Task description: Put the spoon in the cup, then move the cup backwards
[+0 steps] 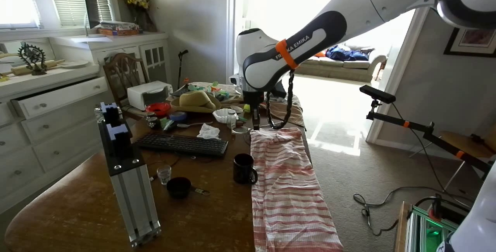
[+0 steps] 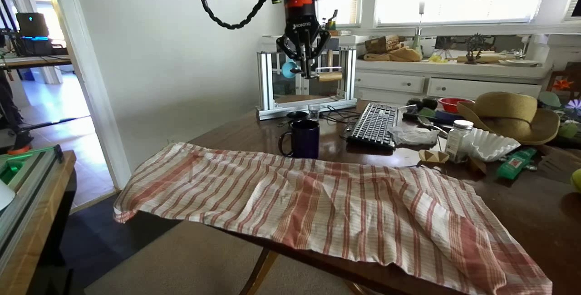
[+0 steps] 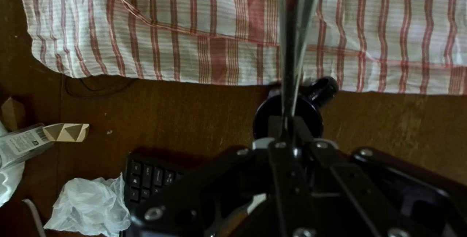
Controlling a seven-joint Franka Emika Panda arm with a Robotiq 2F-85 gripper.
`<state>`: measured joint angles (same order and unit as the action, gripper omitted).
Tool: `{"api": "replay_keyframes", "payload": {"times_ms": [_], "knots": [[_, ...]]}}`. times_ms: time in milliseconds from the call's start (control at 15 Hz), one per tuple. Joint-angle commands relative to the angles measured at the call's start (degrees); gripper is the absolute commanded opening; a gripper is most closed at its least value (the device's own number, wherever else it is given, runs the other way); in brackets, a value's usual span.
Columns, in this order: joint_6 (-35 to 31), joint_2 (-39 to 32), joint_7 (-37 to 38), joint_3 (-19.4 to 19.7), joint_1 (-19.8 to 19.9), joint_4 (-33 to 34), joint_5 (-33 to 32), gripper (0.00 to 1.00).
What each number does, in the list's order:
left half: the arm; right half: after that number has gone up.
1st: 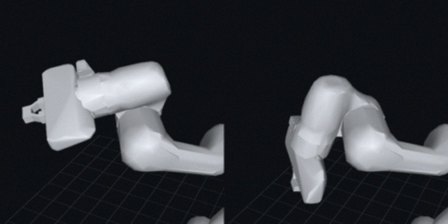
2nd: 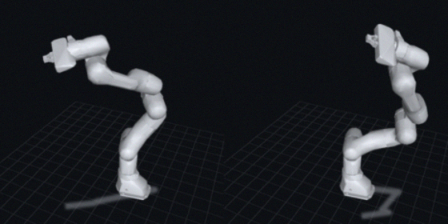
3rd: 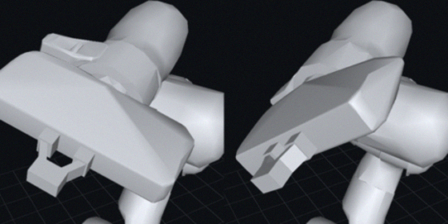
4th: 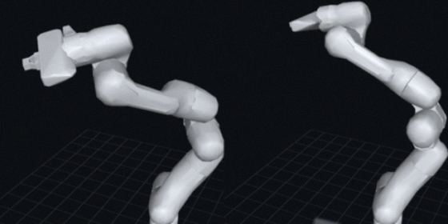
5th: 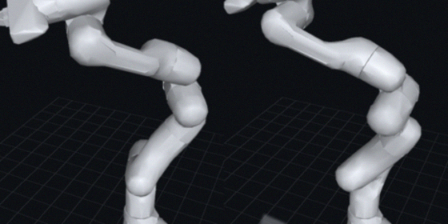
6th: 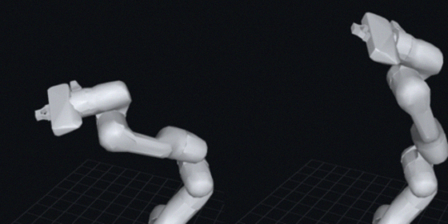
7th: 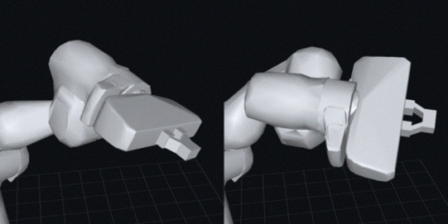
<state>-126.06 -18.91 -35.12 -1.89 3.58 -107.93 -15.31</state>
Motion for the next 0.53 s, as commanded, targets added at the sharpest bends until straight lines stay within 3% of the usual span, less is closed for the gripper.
{"api": "replay_keyframes", "payload": {"times_ms": [0, 467], "knots": [[0.62, 0.64, -3.43, 0.86, -0.96, -2.91, -6.05, 0.02], [-0.59, -1.87, -3.56, 1.04, -2.71, -5.58, -13.85, 0.02]]}}
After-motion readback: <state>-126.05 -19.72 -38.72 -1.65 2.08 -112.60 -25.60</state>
